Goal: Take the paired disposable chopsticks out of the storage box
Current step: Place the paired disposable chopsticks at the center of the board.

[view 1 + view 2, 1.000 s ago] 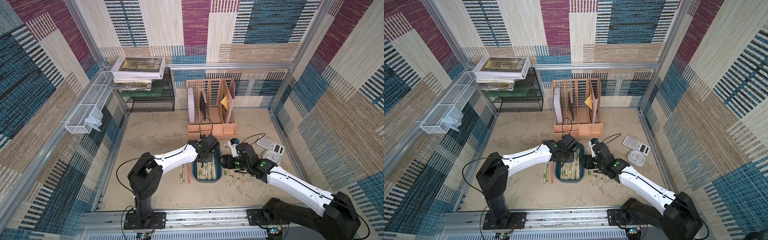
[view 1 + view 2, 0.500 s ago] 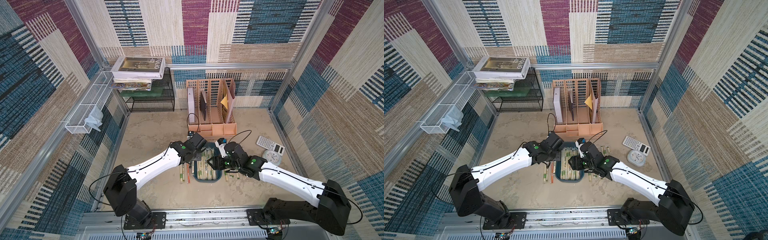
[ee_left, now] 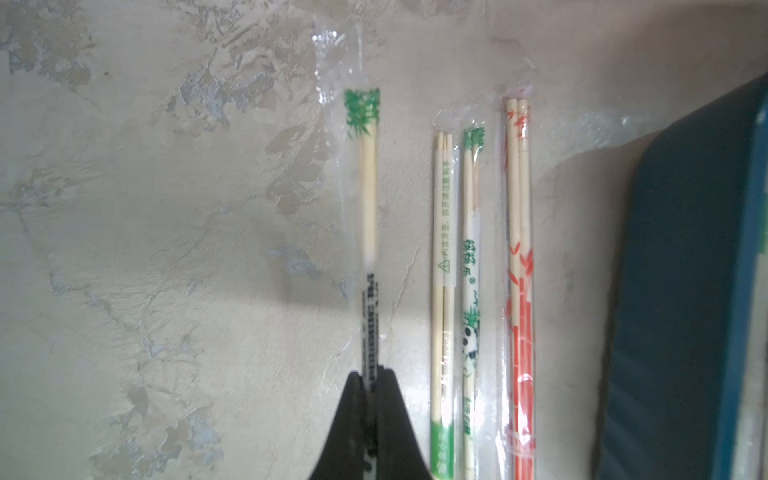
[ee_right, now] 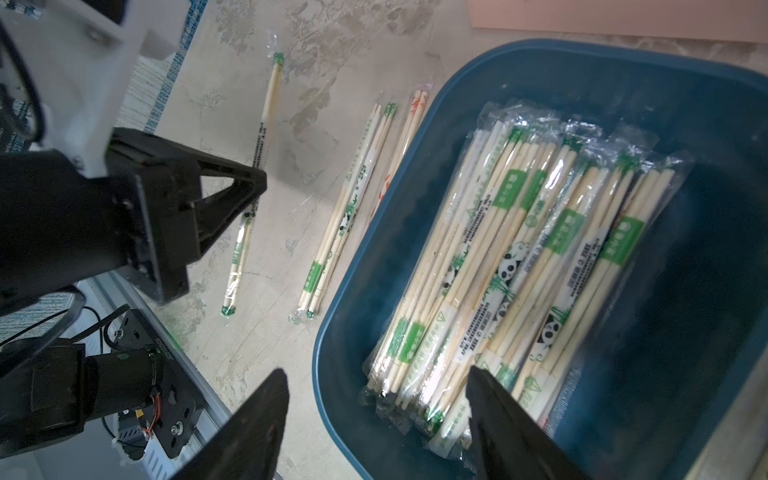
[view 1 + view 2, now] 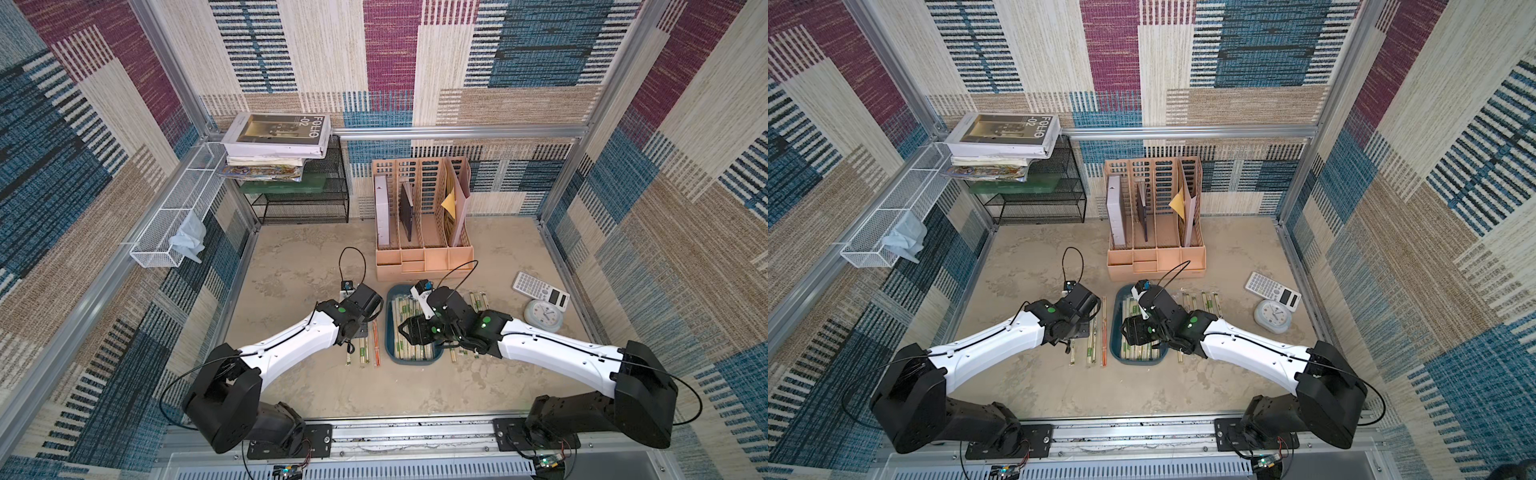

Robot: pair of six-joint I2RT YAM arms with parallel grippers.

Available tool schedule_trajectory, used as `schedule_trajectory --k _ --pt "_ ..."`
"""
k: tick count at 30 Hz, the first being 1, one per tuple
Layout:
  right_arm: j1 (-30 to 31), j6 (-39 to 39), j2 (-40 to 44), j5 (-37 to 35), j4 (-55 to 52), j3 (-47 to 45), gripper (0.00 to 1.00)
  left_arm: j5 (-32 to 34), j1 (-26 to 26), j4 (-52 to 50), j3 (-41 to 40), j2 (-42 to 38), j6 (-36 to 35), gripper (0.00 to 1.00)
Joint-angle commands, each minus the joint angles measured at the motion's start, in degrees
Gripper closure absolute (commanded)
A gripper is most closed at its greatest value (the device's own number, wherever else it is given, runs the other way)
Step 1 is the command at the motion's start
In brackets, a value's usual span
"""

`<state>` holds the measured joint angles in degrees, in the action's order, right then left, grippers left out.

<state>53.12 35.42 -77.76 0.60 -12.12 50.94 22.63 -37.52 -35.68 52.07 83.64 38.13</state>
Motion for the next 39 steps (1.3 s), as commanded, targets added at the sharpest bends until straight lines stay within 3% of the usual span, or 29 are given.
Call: schedule_trajectory --k 1,15,19,33,39 --pt "0.1 0.4 0.2 -1.0 0.1 0.3 0.29 0.1 0.3 3.6 0.0 2.5 -0.7 0.92" --pt "0.2 0.5 0.8 -2.2 -0.5 -0.6 0.29 -1.8 0.5 7.5 -0.3 8.8 -1.3 0.87" --pt "0.1 0.5 0.8 -2.3 -0.7 -0.5 0.29 -1.8 0.6 7.0 -0.3 8.7 -1.3 0.78" --pt "-1.6 0.4 2.5 -2.7 -0.4 -2.2 0.29 -3.3 0.5 1.0 1.4 -2.0 -0.7 0.49" --pt "-3.8 0.0 3.1 -2.4 -0.5 -2.7 0.29 -8.4 0.1 0.5 3.6 -4.9 0.2 0.46"
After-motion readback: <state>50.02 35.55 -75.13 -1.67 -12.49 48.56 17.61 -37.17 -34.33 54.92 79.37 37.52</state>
